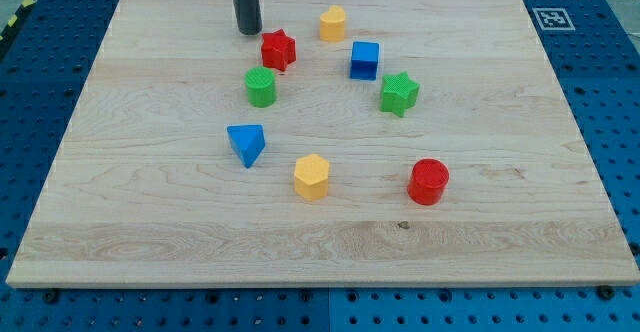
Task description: Nudge the red star towards bottom right a bit
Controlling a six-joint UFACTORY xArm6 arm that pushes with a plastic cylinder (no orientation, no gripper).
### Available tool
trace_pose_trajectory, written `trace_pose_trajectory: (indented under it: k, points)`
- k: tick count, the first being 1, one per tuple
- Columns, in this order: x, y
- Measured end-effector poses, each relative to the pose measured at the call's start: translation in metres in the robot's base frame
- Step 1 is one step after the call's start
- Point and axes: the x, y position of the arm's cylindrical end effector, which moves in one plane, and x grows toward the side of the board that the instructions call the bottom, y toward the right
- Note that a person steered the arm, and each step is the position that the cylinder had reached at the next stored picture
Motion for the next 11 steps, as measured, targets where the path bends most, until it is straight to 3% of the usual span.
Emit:
trace_pose_trajectory:
  k: [2, 7, 8, 9, 11]
  points:
    - [0.027, 0.01]
    - [0.036, 0.016]
    - [0.035, -0.009]
    - [0.036, -0.073]
    - [0.108, -0.103]
